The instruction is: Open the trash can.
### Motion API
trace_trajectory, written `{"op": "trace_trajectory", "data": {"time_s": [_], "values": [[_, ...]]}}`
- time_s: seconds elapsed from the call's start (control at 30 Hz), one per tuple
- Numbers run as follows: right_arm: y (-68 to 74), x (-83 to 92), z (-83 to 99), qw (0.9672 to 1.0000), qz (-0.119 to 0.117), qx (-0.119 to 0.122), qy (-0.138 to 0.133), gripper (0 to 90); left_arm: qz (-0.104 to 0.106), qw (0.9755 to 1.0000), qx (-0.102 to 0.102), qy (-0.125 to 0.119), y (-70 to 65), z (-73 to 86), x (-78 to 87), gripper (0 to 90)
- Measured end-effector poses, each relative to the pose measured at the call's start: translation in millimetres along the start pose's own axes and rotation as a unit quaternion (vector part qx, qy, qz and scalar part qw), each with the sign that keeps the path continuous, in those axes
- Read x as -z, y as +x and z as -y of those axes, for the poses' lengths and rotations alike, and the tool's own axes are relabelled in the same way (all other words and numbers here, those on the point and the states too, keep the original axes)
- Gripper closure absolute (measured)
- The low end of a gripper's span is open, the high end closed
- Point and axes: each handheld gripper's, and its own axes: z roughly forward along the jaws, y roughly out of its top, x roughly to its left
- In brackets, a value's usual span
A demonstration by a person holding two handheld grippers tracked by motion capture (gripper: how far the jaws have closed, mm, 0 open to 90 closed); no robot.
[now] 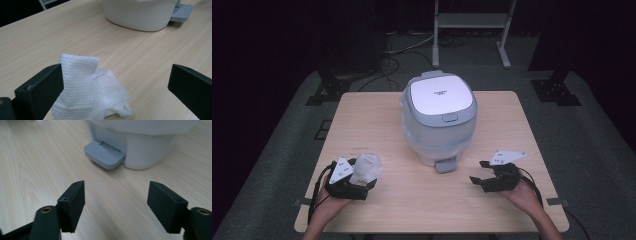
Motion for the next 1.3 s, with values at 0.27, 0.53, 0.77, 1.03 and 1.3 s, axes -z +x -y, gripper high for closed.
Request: {"op": "trace_trajectory", "data": {"time_s": [0.27,0.53,0.77,1.03,1.3], "values": [[7.5,-15.3,-14.2,0.9998,-0.015,0.012,0.001,31.4,0.0,1.0,-0.001,0.002,0.0,0.1,-0.7,0.0],[9.7,-29.4,-26.1,0.9995,-0.024,0.021,0.001,40.7,-0.002,1.0,0.003,0.004,1.7,1.3,-0.5,0.0],[10.0,-39.3,-33.1,0.9995,-0.024,0.018,0.004,49.2,-0.003,1.0,0.004,0.008,1.4,1.7,-1.6,0.0],[13.8,-51.5,-40.0,0.9994,-0.021,0.027,0.009,62.1,-0.012,0.9998,0.008,0.014,3.1,3.2,-2.1,0.0],[14.9,-64.3,-44.5,0.9992,-0.024,0.03,0.014,70.1,-0.013,0.9997,0.013,0.018,4.1,4.1,-2.7,0.0]]}}
